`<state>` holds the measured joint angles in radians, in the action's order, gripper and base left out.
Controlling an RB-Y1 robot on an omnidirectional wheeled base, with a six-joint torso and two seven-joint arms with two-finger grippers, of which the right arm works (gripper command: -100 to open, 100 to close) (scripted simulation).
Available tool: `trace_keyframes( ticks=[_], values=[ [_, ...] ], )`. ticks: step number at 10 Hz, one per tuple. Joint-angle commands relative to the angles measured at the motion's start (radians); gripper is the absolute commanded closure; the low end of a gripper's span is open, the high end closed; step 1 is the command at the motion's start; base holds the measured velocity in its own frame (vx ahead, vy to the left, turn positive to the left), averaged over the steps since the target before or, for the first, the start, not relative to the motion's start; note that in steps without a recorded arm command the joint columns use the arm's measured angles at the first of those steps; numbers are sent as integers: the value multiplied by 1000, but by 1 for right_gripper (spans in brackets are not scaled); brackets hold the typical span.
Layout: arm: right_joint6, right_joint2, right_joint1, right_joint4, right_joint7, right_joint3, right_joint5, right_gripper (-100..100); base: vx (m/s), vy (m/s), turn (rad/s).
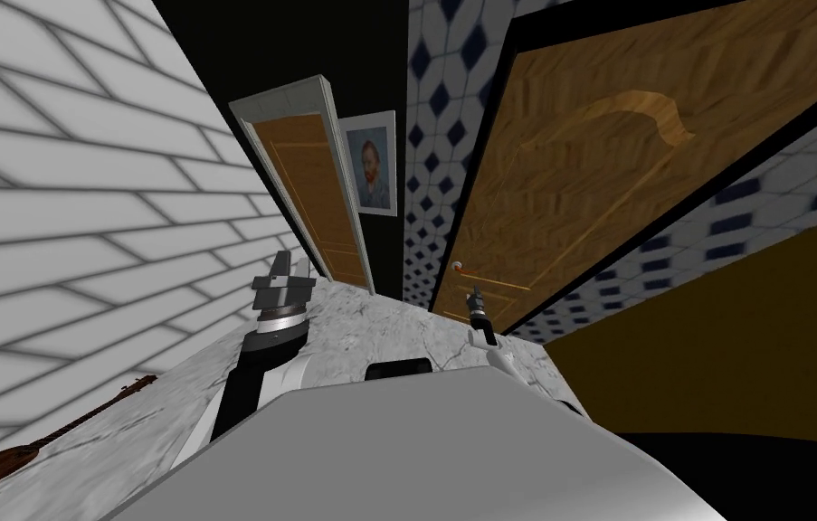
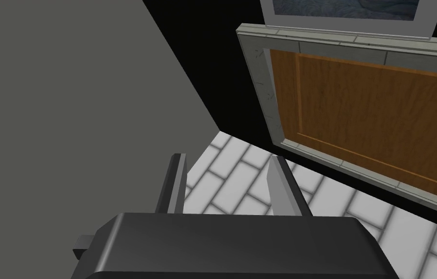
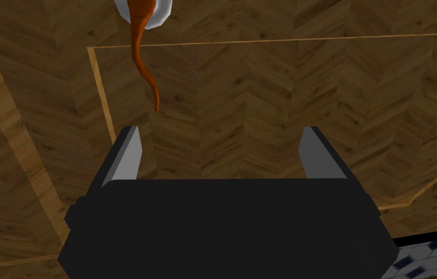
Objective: Pull the door open
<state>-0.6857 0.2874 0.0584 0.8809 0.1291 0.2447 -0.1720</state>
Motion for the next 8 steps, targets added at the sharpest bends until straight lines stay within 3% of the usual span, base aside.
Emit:
trace_keyframes(
  ticks=[1,2,4,7,8],
  values=[
    [-12,7,12,-50,2,10,-9,-100,84,-33,99],
    [-16,12,22,-77,2,16,-14,-100,85,-33,79],
    [-31,30,60,-183,3,38,-34,-100,137,-50,151],
    [-44,44,91,-267,4,56,-49,-100,99,-26,80],
    [-44,44,91,-267,4,56,-49,-100,61,-28,47]
  ],
)
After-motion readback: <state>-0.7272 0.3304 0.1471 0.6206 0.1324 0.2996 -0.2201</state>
